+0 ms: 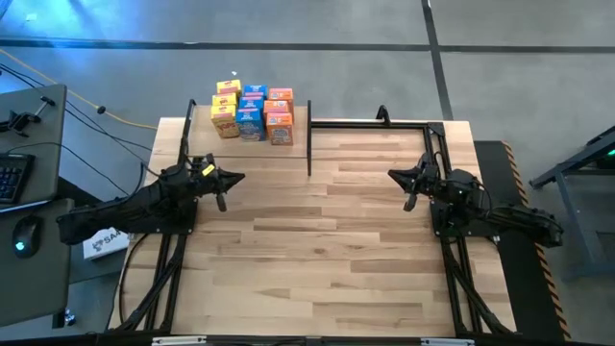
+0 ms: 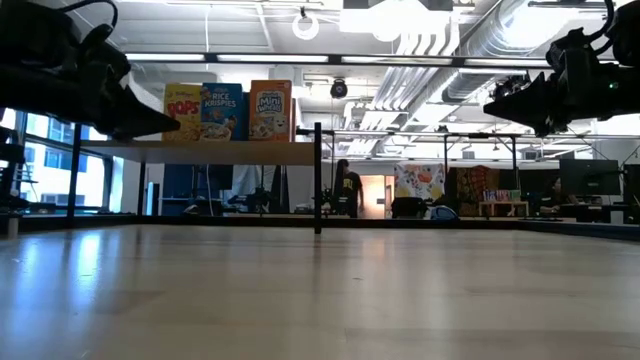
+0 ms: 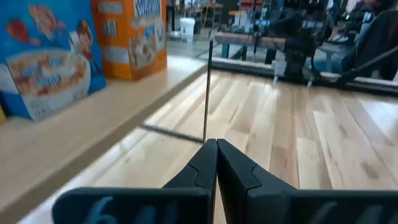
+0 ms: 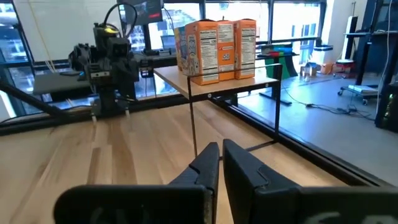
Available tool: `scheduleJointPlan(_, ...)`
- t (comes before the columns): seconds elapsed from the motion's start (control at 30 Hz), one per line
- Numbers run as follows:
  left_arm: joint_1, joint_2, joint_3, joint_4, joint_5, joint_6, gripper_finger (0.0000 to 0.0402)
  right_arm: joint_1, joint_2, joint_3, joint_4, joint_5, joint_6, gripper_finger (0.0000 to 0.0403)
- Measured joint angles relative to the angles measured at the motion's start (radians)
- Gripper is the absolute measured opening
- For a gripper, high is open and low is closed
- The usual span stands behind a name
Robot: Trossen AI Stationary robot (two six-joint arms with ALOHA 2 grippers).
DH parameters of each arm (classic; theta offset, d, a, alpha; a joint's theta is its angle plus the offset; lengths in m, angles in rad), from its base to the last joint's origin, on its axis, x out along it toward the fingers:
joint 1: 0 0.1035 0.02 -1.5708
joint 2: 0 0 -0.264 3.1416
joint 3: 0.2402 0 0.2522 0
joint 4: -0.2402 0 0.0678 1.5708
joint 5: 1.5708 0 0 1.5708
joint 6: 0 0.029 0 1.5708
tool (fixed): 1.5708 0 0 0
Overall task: Stack cereal on shelf
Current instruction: Return to Home Position
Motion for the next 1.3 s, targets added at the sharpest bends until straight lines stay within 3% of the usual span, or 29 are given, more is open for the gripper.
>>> scheduleJointPlan(1.3, 0.0, 0.022, 0.0, -0.003, 0.0, -0.017, 0.0005, 0.0, 0.0, 0.0, -0.001, -0.003, 0.0, 0.0013)
